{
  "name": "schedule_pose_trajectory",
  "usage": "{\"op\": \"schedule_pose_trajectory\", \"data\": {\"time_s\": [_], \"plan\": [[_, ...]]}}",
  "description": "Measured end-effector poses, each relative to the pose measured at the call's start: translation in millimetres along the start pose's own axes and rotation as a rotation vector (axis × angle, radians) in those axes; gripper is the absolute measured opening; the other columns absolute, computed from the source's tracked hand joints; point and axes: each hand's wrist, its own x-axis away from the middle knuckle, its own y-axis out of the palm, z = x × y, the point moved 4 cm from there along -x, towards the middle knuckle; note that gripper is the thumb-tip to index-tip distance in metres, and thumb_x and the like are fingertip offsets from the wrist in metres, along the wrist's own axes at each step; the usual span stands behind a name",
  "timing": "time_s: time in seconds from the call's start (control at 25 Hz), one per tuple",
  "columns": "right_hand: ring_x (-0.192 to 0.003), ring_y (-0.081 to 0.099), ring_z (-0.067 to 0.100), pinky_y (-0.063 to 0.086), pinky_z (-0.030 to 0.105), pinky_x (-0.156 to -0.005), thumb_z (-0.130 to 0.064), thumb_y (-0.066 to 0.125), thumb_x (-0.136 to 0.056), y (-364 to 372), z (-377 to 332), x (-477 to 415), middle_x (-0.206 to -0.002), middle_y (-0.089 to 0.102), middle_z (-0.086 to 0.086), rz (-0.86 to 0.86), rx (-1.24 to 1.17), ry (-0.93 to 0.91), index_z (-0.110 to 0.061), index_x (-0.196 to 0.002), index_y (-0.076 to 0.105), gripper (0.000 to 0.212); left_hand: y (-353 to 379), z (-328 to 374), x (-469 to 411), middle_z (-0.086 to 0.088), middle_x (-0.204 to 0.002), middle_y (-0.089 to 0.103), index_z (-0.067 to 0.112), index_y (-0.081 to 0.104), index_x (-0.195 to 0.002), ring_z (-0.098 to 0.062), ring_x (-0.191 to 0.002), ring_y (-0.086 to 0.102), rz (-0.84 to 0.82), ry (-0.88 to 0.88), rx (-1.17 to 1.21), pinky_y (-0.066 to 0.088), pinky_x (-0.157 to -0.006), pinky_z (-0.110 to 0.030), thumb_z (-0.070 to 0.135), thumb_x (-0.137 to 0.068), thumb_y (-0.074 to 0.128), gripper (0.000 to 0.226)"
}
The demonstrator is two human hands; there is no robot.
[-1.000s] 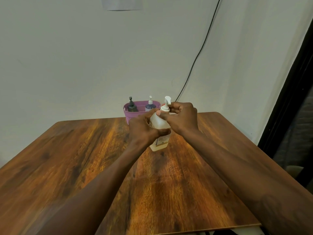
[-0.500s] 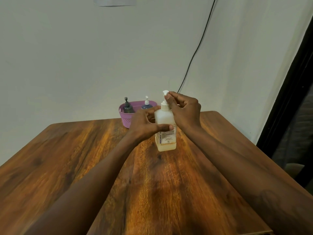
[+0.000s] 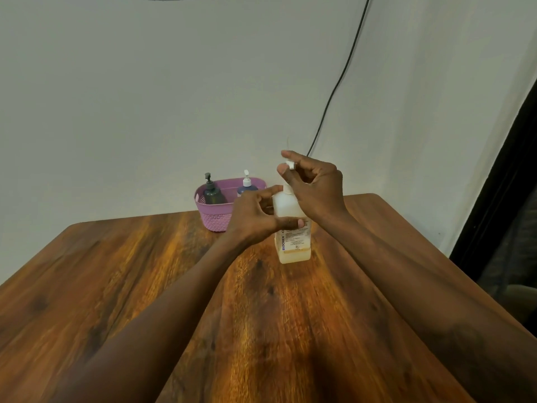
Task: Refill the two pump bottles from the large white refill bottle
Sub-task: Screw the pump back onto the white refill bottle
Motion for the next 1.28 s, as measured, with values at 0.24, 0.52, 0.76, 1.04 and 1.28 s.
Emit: {"op": "schedule_pose_trajectory", "data": {"time_s": [0.24,0.52,0.76,1.04,1.28], "plan": [[-0.104,0.069,0.011,0.057,0.024,-0.081,-0.060,0.077,-0.080,-14.5,78.0,-26.6,-0.121,0.074,-0.004,-0.087,0.229,0.188,-0.023,-0.126,0.071,0.060,31.9,-21.5,-60.0,0.008,-0.120,0.073,0.024,0.068,-0.128,-0.007,-0.102,0.071,0.033,0.042,-0.070,0.060,-0.083,-0.023,0.039,-0.069,0.090,0.065],[-0.101,0.060,0.010,0.048,0.022,-0.079,-0.055,0.091,-0.064,-11.6,177.6,-102.2,-0.114,0.064,-0.012,-0.199,0.258,0.296,-0.024,-0.131,0.067,0.077,88.6,-87.7,-165.8,0.000,-0.131,0.066,0.017,0.057,-0.136,-0.012,-0.111,0.063,0.049,-0.074,-0.092,0.054,-0.092,-0.025,0.036,-0.062,0.096,0.085],[-0.105,0.063,0.012,0.051,0.026,-0.089,-0.052,0.092,-0.063,-1.5,251.4,-162.8,-0.116,0.071,-0.007,-0.181,0.240,0.326,-0.025,-0.126,0.070,0.072,117.5,-122.1,-240.4,-0.002,-0.122,0.073,0.019,0.066,-0.129,-0.014,-0.106,0.066,-0.010,-0.106,-0.184,0.052,-0.101,-0.035,0.036,-0.067,0.092,0.070],[-0.106,0.064,0.013,0.054,0.038,-0.098,-0.063,0.090,-0.059,11.1,296.1,-187.5,-0.123,0.073,-0.003,-0.189,0.298,0.330,-0.024,-0.128,0.069,0.082,128.4,-157.5,-270.8,-0.003,-0.124,0.073,0.018,0.064,-0.137,-0.017,-0.113,0.068,-0.036,-0.119,-0.215,0.050,-0.101,-0.027,0.025,-0.073,0.086,0.068],[-0.099,0.063,0.008,0.043,0.009,-0.081,-0.052,0.092,-0.064,20.2,313.4,-197.2,-0.116,0.072,-0.009,-0.251,0.314,0.354,-0.025,-0.130,0.067,0.075,138.1,-181.1,-273.0,-0.002,-0.129,0.070,0.019,0.064,-0.137,-0.016,-0.116,0.067,0.010,-0.202,-0.178,0.052,-0.105,-0.034,0.016,-0.081,0.079,0.058]]}}
